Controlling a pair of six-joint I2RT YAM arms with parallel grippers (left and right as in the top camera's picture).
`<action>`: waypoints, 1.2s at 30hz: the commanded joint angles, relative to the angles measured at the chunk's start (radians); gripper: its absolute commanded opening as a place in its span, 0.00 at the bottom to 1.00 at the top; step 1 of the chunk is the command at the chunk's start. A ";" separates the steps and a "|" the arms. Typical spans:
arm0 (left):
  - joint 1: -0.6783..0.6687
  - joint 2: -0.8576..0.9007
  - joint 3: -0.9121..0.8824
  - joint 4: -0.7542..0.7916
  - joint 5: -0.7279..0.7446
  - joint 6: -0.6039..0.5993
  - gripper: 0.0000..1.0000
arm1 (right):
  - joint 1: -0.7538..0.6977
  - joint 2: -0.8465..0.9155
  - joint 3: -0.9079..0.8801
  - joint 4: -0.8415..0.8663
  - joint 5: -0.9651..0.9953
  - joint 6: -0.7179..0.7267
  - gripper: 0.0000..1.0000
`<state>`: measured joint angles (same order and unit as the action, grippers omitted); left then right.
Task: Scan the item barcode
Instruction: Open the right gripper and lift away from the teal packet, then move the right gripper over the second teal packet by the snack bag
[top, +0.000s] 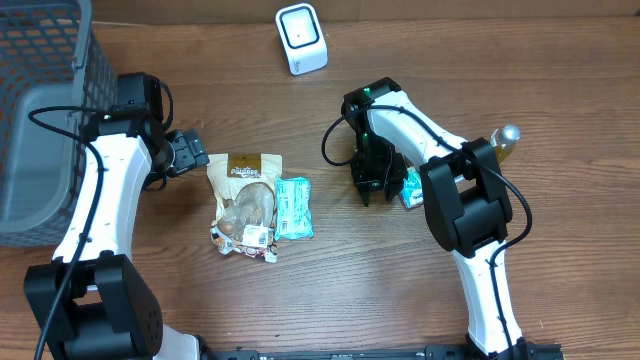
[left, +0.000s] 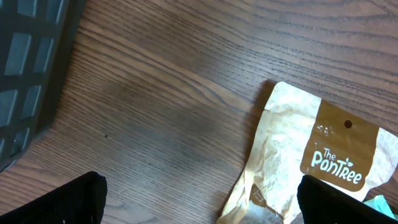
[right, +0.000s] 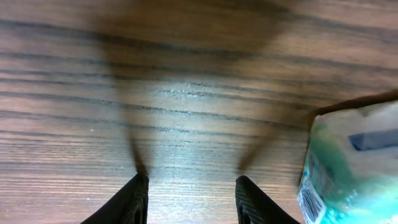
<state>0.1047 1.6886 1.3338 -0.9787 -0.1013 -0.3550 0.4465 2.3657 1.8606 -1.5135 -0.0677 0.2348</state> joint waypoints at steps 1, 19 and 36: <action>0.000 -0.023 0.005 0.000 0.001 0.022 1.00 | 0.005 -0.076 0.054 -0.002 -0.002 0.001 0.42; 0.000 -0.023 0.005 0.000 0.001 0.022 0.99 | 0.076 -0.504 0.055 0.264 -0.109 0.001 0.37; 0.000 -0.023 0.005 0.000 0.001 0.022 1.00 | 0.187 -0.503 -0.383 0.632 -0.129 0.142 0.60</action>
<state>0.1047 1.6886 1.3338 -0.9783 -0.1013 -0.3550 0.6212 1.8732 1.5444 -0.9413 -0.1818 0.3286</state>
